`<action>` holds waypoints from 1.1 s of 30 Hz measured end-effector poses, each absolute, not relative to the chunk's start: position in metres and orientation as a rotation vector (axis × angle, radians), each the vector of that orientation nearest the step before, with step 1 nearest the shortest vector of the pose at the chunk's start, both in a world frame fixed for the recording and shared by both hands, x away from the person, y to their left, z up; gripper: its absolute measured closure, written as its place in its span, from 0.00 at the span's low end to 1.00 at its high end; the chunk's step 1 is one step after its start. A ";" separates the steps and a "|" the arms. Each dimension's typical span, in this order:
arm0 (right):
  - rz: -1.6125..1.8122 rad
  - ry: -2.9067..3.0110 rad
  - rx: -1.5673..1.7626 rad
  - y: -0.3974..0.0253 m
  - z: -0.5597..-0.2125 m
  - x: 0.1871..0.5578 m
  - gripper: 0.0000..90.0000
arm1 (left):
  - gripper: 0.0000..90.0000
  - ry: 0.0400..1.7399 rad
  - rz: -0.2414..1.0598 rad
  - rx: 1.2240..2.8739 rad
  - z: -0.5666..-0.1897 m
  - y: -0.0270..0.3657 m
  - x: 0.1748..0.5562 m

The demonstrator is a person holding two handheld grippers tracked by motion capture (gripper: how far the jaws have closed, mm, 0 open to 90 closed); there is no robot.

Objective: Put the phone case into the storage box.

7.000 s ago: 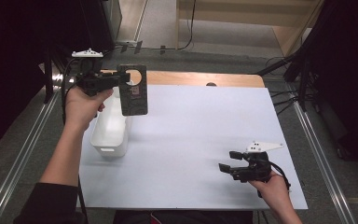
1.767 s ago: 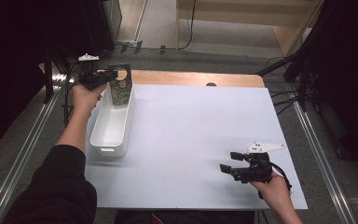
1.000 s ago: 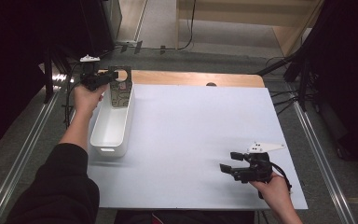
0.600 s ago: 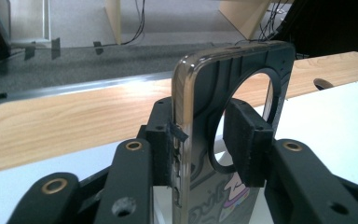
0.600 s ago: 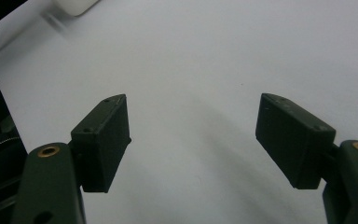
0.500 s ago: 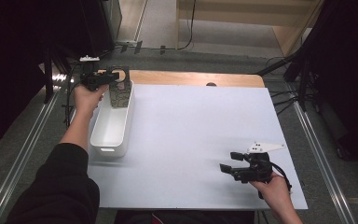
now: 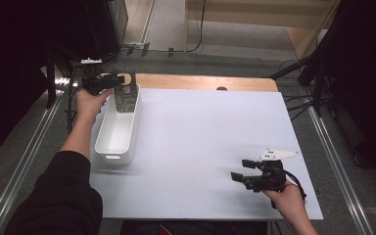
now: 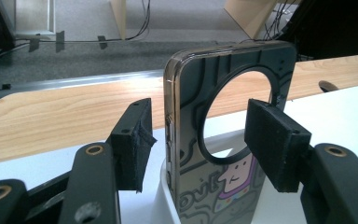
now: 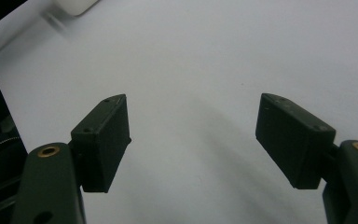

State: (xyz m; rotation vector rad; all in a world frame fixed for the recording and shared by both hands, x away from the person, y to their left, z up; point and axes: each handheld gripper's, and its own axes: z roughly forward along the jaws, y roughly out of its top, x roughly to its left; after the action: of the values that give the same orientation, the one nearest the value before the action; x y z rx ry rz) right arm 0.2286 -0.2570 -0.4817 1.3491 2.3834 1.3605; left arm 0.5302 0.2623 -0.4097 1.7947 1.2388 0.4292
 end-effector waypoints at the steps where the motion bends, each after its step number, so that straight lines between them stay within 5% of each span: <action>1: 1.360 2.384 1.349 -0.257 -0.482 0.229 0.28 | 0.46 1.238 0.430 1.795 -0.409 0.262 0.530; 33: 1.374 2.390 1.342 -0.255 -0.480 0.234 0.28 | 0.42 1.235 0.341 1.894 -0.379 0.272 0.498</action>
State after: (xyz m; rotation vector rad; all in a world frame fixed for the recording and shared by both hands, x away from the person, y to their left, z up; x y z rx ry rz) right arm 0.2338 -0.2545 -0.4795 1.3415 2.3900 1.3738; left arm 0.4984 0.2718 -0.3785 1.8945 1.2353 0.3408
